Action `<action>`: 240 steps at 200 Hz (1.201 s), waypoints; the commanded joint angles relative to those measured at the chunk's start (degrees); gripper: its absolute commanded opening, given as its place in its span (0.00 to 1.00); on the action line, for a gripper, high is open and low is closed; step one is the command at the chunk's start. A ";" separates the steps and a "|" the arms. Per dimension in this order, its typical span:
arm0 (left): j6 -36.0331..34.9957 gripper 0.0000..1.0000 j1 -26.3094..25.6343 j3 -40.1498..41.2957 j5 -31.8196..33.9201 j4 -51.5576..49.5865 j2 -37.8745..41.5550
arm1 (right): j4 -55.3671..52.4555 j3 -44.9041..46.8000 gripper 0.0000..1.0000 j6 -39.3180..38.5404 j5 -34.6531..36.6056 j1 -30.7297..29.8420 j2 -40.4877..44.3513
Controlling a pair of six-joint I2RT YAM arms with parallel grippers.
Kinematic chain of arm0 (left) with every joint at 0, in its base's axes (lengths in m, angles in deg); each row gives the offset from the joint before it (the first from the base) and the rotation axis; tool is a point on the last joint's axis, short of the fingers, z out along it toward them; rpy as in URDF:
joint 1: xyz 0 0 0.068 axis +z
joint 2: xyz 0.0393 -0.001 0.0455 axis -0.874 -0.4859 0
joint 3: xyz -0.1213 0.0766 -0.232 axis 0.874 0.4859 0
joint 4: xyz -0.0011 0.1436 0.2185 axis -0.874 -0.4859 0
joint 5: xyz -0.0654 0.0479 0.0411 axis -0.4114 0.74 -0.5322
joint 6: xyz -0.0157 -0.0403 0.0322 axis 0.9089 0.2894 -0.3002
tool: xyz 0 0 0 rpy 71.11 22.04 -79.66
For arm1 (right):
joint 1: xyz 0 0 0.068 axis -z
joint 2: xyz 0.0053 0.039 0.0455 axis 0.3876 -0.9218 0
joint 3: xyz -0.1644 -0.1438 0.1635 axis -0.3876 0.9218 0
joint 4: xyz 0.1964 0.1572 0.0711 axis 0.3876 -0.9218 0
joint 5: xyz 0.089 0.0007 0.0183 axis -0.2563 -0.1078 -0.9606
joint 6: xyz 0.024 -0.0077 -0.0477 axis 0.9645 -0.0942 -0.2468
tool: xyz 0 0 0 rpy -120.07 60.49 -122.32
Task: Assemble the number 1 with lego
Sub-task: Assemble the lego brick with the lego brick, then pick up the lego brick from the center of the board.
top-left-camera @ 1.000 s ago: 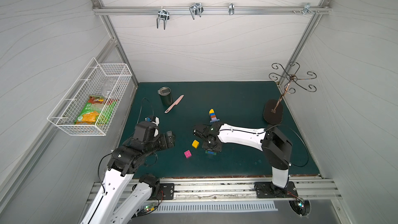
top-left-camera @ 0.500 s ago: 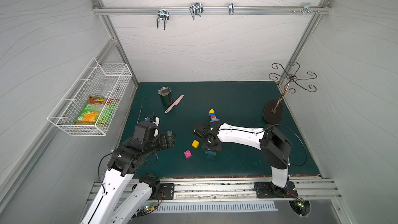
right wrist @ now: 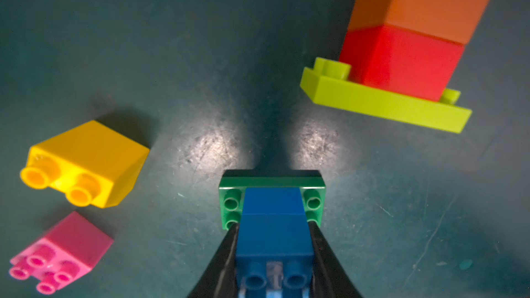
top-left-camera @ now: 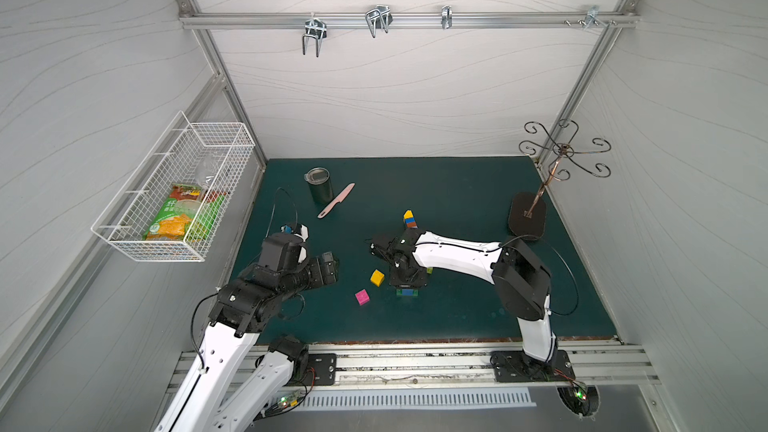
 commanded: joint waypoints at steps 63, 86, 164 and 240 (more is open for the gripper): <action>-0.57 0.99 0.13 -0.70 -0.54 2.54 -1.96 | 2.33 1.77 0.12 -5.77 -2.68 -2.23 -2.94; -0.55 0.99 0.13 -0.73 -0.72 2.54 -2.39 | 2.61 2.34 0.25 -5.41 -2.23 -2.18 1.32; -0.77 1.00 0.13 -2.02 -1.73 1.55 -5.69 | 0.80 2.53 0.74 -4.63 -0.15 -1.85 16.83; 9.01 0.99 -8.89 -1.86 7.04 -3.32 -13.01 | 22.81 33.25 0.99 -2.23 10.69 0.25 42.65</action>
